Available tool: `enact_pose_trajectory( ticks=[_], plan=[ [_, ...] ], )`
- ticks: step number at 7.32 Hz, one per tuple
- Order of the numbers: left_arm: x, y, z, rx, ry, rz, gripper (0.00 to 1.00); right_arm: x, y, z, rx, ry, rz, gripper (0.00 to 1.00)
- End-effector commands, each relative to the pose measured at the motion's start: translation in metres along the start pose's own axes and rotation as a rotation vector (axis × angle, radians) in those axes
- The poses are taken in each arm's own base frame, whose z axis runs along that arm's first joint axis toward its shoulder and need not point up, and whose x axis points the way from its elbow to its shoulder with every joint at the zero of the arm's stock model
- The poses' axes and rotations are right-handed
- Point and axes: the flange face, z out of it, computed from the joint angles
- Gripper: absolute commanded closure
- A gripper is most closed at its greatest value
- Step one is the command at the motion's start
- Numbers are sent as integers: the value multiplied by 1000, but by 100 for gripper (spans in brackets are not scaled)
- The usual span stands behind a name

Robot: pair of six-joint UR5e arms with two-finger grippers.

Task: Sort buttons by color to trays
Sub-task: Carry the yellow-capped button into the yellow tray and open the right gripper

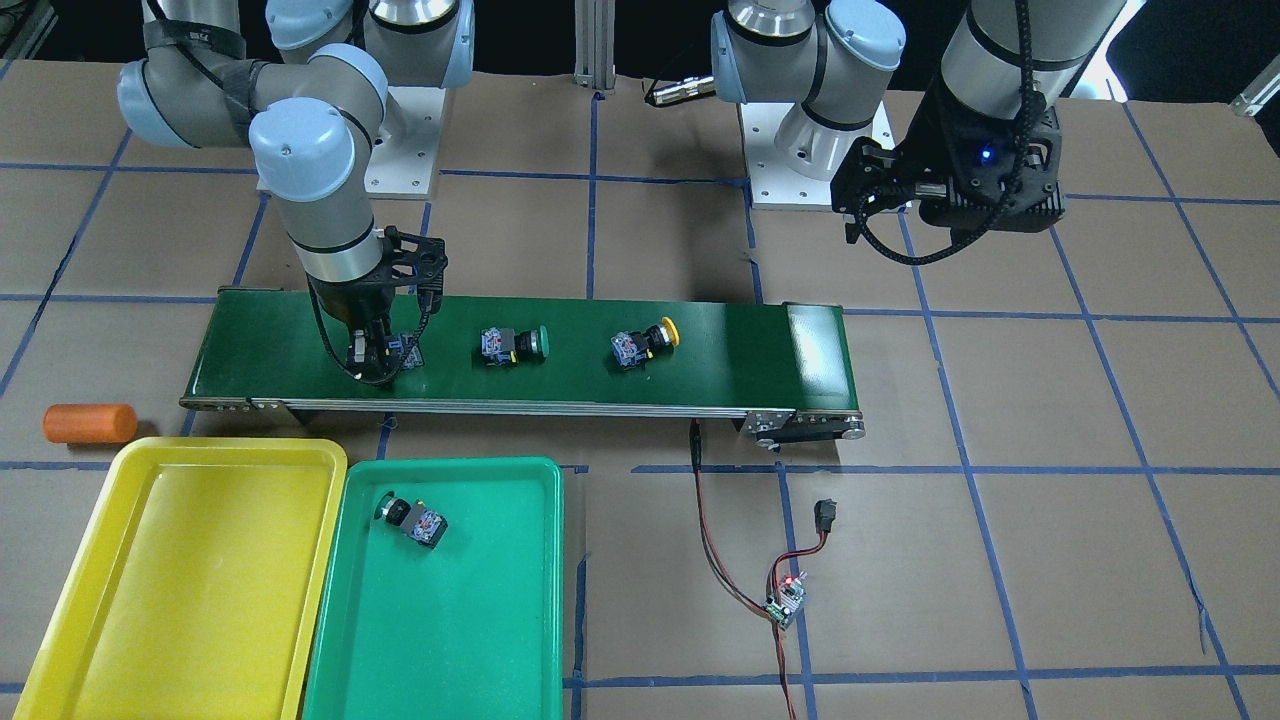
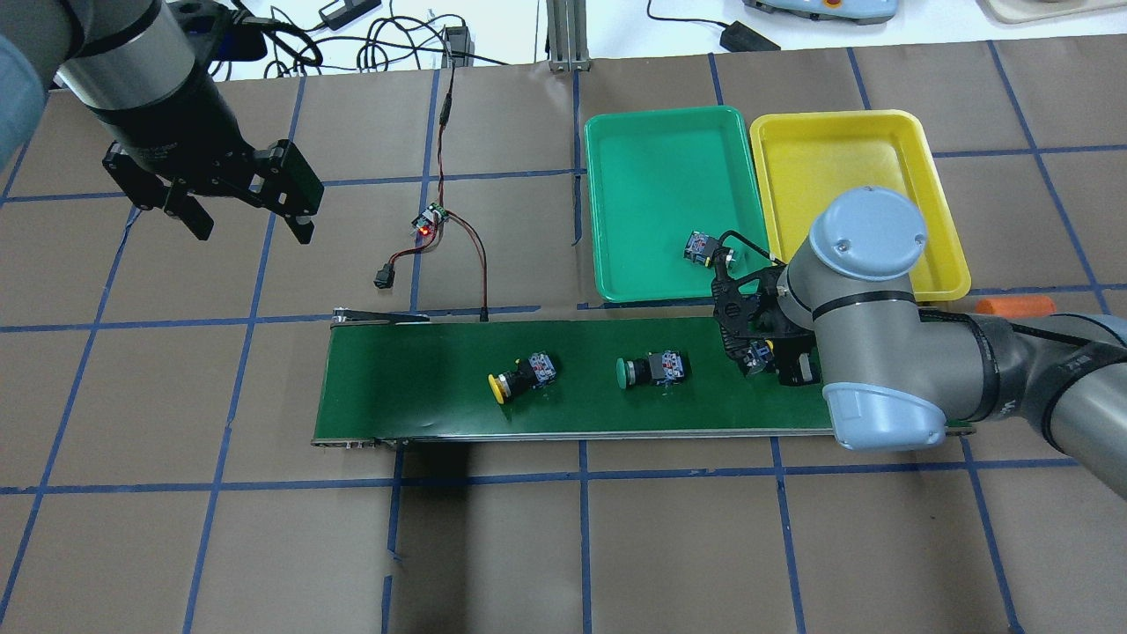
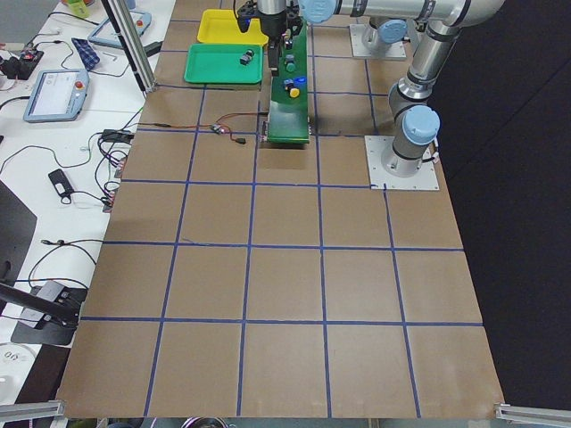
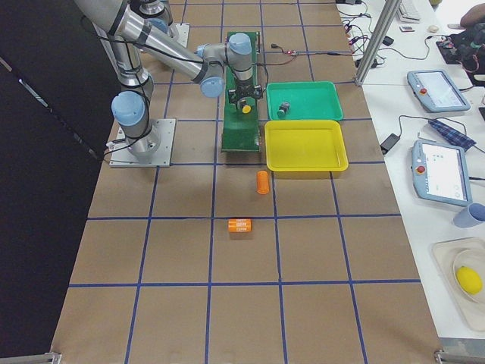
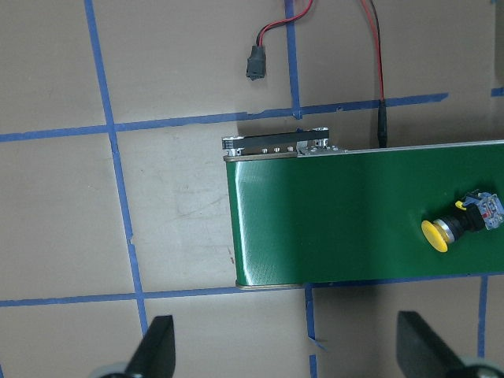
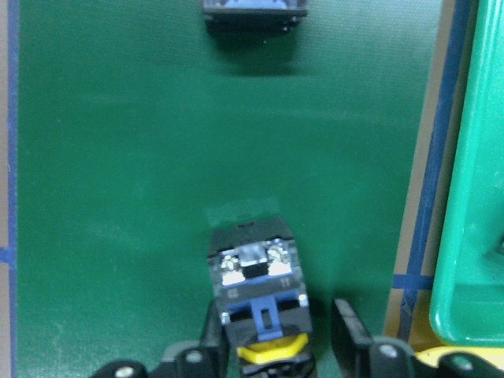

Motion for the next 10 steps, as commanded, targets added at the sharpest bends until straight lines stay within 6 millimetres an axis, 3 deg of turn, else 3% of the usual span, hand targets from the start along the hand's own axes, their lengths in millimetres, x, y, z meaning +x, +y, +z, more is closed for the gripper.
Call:
enact_pose_trajectory(
  ticks=[1,3,4,5,6,7,8,9,10],
  plan=[
    [0,-1,0,-1,0,0,0,4,1,-9,-6,22,-2,90],
    [0,-1,0,1,0,0,0,54,14,-37,-7,106,21,88],
    [0,-1,1,-1,0,0,0,86,38,-18,-10,88,58,87],
    [0,-1,0,1,2,0,0,116,84,1,-11,66,125,85],
    [0,-1,0,1,0,0,0,134,138,22,2,49,149,84],
    [0,-2,-2,5,0,0,0,145,171,41,53,48,122,83],
    [0,-2,-2,6,0,0,0,150,183,47,59,45,131,59],
    [-1,-2,-4,8,-1,-2,0,148,176,46,94,52,128,1],
    [-1,-2,-4,8,-1,-2,0,148,174,43,107,56,128,0]
  ],
)
